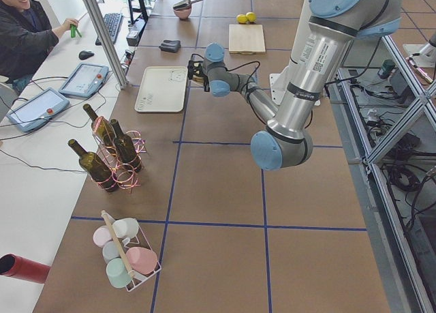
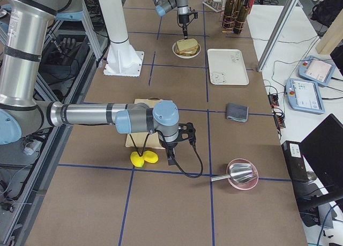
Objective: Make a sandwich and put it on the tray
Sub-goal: 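Lift the plate with the left gripper and carry it onto the tray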
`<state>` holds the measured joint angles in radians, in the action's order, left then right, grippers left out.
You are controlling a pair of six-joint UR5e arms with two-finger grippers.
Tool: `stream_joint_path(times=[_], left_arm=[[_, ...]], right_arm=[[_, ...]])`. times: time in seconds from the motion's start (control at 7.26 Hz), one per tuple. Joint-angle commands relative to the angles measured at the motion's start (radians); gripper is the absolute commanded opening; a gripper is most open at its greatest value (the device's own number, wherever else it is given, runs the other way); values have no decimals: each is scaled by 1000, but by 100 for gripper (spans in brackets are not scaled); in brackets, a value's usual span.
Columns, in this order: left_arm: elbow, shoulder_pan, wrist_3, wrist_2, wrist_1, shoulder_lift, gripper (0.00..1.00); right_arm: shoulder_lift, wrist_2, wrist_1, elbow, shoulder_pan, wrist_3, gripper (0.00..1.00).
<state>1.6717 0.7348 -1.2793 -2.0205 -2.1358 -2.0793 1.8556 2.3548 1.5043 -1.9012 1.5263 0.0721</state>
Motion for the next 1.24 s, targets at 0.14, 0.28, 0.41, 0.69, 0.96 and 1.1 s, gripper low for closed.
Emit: stream_joint_path(times=[0.14,0.28,0.41,0.69,0.96,1.1], left_arm=[[-322,102,105,-102,-1,-229,0],[-443,127,135,-145,-3,-307,0],[-554,138,141,-168,-9,-380,0],[-730,153,141,-202,-96,-456,0],[-896,155,140,-202,-202,-519,0],[-962,155,140,-202,-255,-533,0]], right_arm=[[-1,0,1,1,0,0,100],[-1,0,1,1,0,0,100],[-3,-2,1,1,0,0,100],[-3,-2,1,1,0,0,100],[-6,-3,1,4,0,0,100],[-6,-2,1,5,0,0,100]])
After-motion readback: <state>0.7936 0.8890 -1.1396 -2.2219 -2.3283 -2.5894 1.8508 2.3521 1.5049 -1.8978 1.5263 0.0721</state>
